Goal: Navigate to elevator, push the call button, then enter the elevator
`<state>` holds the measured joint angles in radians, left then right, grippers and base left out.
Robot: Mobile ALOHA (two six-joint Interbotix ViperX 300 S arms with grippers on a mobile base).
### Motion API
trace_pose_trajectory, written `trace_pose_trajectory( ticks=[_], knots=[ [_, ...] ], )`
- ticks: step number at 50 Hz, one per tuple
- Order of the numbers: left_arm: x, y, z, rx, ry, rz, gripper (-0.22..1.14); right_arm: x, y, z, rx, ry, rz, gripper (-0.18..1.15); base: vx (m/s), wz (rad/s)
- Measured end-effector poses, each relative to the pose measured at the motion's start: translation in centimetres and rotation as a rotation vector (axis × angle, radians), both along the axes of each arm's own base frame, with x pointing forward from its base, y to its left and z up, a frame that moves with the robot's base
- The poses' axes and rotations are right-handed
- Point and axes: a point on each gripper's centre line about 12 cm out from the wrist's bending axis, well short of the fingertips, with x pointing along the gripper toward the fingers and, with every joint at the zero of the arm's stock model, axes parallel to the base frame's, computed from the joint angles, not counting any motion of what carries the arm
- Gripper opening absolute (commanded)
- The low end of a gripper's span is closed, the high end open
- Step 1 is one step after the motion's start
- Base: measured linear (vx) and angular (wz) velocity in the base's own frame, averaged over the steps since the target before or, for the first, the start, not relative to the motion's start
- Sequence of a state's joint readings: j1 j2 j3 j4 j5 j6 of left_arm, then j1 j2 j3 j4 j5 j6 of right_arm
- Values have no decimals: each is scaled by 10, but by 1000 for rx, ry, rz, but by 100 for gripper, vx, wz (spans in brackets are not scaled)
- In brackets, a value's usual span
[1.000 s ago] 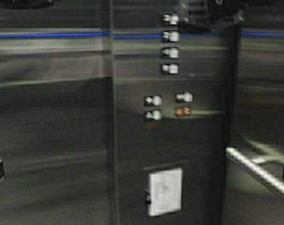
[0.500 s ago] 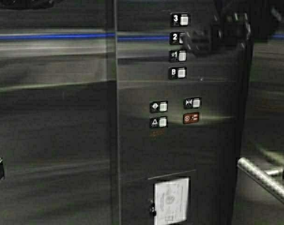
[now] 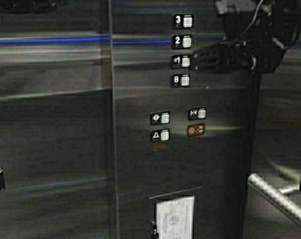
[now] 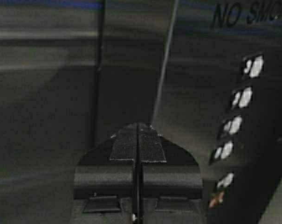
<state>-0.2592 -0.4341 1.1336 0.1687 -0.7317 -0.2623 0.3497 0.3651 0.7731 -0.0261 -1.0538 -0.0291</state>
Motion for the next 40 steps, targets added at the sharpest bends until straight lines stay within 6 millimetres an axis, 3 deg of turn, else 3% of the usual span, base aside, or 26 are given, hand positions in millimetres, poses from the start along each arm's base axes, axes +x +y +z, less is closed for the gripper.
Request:
trace_pose_trajectory(
  ticks=[12, 40],
  knots=[
    [-1, 0, -2, 1, 8, -1, 3, 9, 4, -8, 5, -26, 4, 6, 3, -1],
    [-1, 0, -3, 3, 10, -1, 3, 49, 22, -14, 22, -91, 27, 6, 1, 0]
  ],
)
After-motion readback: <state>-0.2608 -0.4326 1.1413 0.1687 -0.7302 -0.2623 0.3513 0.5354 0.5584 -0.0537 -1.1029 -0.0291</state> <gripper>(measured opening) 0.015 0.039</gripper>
